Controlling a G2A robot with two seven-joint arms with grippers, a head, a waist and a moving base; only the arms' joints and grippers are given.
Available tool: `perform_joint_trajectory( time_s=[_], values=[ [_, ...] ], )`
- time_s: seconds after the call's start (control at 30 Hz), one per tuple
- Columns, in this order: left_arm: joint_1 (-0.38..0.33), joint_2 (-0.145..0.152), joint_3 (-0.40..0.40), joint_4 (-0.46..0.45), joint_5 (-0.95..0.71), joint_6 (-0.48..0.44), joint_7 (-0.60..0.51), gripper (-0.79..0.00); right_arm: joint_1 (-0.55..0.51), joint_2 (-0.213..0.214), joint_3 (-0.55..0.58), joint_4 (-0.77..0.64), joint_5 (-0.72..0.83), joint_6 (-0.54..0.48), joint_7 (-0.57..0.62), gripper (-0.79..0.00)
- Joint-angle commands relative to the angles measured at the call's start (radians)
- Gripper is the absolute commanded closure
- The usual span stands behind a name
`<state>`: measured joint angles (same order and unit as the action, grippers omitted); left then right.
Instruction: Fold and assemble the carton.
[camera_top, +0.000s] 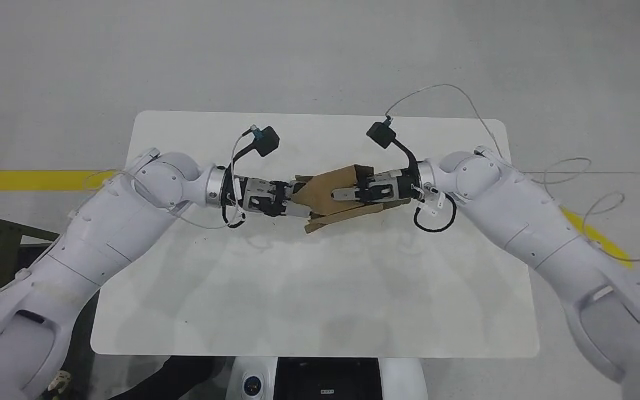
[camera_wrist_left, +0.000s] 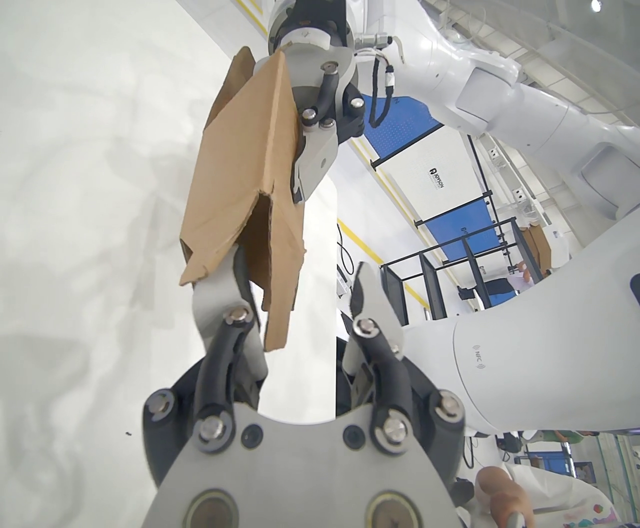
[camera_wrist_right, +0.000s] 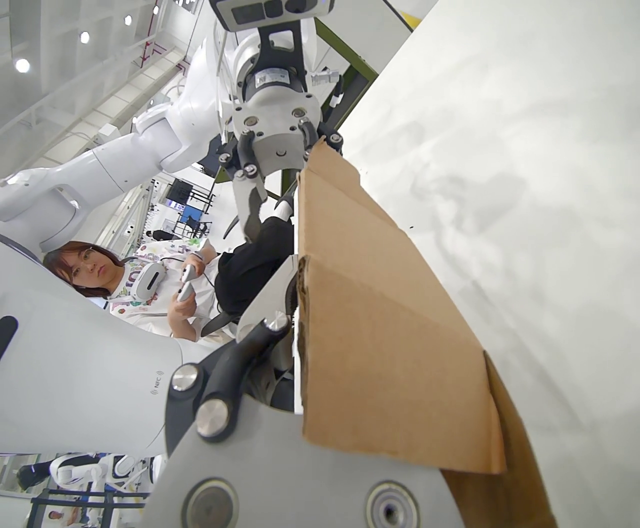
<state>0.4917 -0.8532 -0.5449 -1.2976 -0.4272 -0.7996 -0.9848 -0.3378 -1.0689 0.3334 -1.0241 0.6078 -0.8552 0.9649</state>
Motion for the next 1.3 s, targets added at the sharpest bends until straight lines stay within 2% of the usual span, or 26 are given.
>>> perform_joint_trajectory(
  time_s=[0.0,0.53,0.73,1.27],
  values=[
    [0.010,0.000,-0.010,-0.010,-0.034,-0.006,-0.007,-0.785,-0.006,-0.001,0.006,0.005,0.001,-0.005,-0.005,0.000],
    [0.071,0.016,-0.091,-0.118,-0.224,0.042,-0.077,-0.785,-0.063,-0.017,0.087,0.000,-0.069,0.007,-0.068,0.000],
    [0.084,0.020,-0.116,-0.150,-0.241,0.060,-0.096,-0.785,-0.088,-0.022,0.117,-0.022,-0.111,0.020,-0.105,0.000],
    [0.075,-0.014,-0.116,-0.113,-0.178,0.055,-0.091,-0.785,-0.152,-0.033,0.192,-0.117,-0.217,0.081,-0.170,0.000]
  ],
)
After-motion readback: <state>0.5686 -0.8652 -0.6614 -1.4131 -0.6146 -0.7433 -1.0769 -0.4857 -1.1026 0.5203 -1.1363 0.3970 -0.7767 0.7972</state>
